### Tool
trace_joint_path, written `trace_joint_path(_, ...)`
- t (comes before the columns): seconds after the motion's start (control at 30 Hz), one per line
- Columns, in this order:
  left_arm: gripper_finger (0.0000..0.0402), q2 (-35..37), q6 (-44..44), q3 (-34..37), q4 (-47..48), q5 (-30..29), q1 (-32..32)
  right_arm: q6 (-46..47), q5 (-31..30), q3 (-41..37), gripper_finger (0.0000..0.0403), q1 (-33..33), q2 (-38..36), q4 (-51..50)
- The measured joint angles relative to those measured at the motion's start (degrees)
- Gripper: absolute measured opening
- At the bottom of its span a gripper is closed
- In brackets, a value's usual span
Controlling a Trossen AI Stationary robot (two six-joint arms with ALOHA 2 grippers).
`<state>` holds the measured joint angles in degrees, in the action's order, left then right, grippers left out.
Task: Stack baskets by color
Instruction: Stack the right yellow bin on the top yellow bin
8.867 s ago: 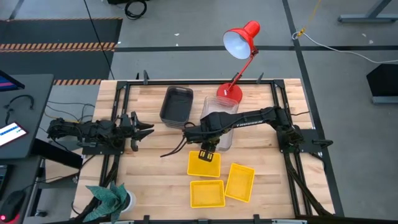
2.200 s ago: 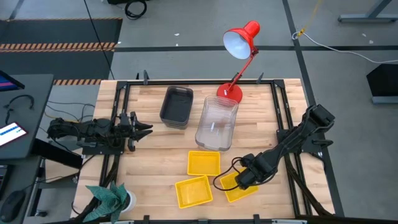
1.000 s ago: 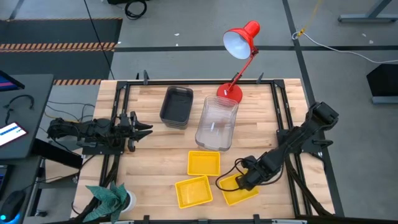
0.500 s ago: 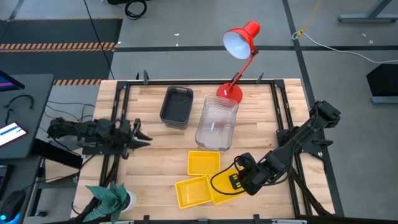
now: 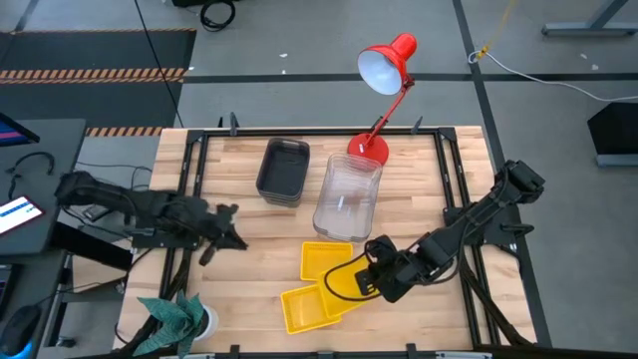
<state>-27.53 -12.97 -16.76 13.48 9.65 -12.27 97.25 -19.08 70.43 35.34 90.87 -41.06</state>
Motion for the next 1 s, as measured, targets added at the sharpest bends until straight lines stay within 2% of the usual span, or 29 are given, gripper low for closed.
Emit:
trace_joint_path(0.2, 0.0007, -14.6, -1.4, -3.7, -0.8, 4.6, -0.8, -2.9, -3.1, 0.0, 0.0, -1.1, 0.0, 3.0)
trace_joint_path(0.33, 0.002, -21.2, -1.1, -6.8, -1.1, 4.5, -3.7, -2.9, -4.1, 0.0, 0.0, -1.0, 0.0, 3.4)
trace_joint_path(0.53, 0.0068, -28.8, -1.4, -10.4, -2.2, -2.5, -8.1, -2.5, -8.3, 0.0, 0.0, -1.1, 0.0, 3.4)
trace_joint_path(0.67, 0.0089, -33.7, -2.9, -11.2, -7.0, -7.5, -9.8, -2.5, -8.4, 0.0, 0.0, -1.7, 1.1, 4.1)
trace_joint_path(1.0, 0.0069, -45.8, -2.2, -12.8, -18.0, -19.7, -10.0, -3.4, -7.4, 0.0, 0.0, -3.2, 3.7, 5.0)
